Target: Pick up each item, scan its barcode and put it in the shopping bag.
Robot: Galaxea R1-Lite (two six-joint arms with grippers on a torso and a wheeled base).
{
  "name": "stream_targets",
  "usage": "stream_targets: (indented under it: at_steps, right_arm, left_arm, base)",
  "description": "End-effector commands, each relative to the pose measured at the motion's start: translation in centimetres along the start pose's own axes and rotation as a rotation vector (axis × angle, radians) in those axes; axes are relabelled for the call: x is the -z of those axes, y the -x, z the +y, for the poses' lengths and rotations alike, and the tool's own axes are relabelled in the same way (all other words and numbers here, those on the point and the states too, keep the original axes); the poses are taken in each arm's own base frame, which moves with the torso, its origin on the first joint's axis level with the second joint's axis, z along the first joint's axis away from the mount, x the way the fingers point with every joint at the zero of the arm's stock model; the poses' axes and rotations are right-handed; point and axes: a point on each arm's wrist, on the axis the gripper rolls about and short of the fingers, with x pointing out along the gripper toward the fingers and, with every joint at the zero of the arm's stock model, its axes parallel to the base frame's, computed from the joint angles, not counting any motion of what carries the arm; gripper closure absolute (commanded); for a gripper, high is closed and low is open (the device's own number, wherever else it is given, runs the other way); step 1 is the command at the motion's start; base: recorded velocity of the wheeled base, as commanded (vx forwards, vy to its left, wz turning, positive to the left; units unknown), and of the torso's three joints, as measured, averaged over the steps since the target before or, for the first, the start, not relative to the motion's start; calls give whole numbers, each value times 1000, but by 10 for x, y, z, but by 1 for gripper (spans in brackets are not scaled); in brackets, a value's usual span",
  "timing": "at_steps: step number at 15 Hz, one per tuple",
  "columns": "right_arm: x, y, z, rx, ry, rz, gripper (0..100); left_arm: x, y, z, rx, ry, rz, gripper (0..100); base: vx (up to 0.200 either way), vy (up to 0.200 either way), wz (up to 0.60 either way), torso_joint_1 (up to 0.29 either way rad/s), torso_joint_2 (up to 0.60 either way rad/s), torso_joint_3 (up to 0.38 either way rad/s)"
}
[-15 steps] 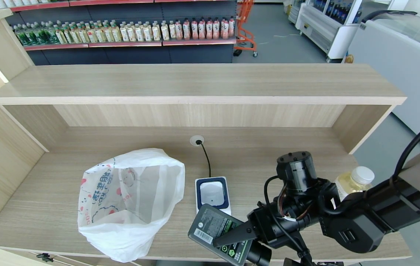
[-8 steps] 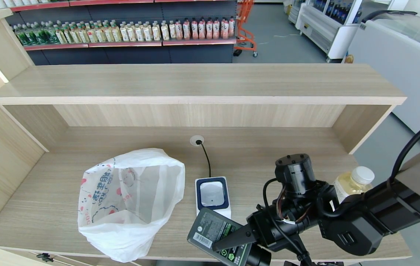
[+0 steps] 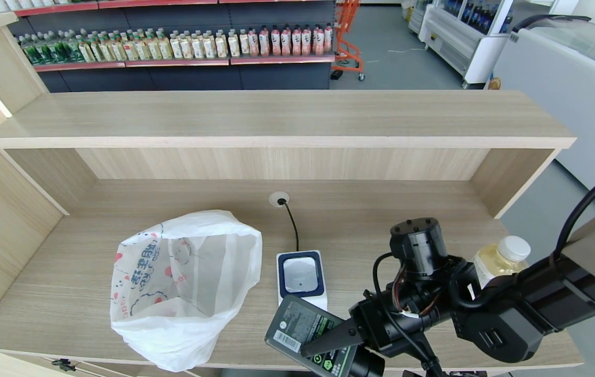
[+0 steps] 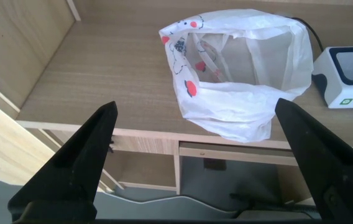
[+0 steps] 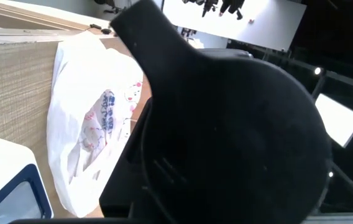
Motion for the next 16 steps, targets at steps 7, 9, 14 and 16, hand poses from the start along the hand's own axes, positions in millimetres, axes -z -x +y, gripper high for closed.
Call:
stream_targets:
  at_steps: [7,9,14,16]
  right_arm:
    - [-8,12,-15,26,-6,-9,100]
    - [-9,9,-15,30,-11,-18,100]
    - [-9,3,-14,34,-14,-31,100]
    - [-11,-2,-13,32,-20,-43,100]
  left_arm:
    - [0,0,0,0,0,-1,0]
    - [0,0,0,-1,0,-1,0]
    - [0,0,0,-1,0,-1,0]
    - [0,0,0,-1,0,-1,0]
  base:
    - [0,0,0,0,0,0]
    - [0,0,0,0,0,0]
    - [0,0,0,0,0,0]
    - [0,0,0,0,0,0]
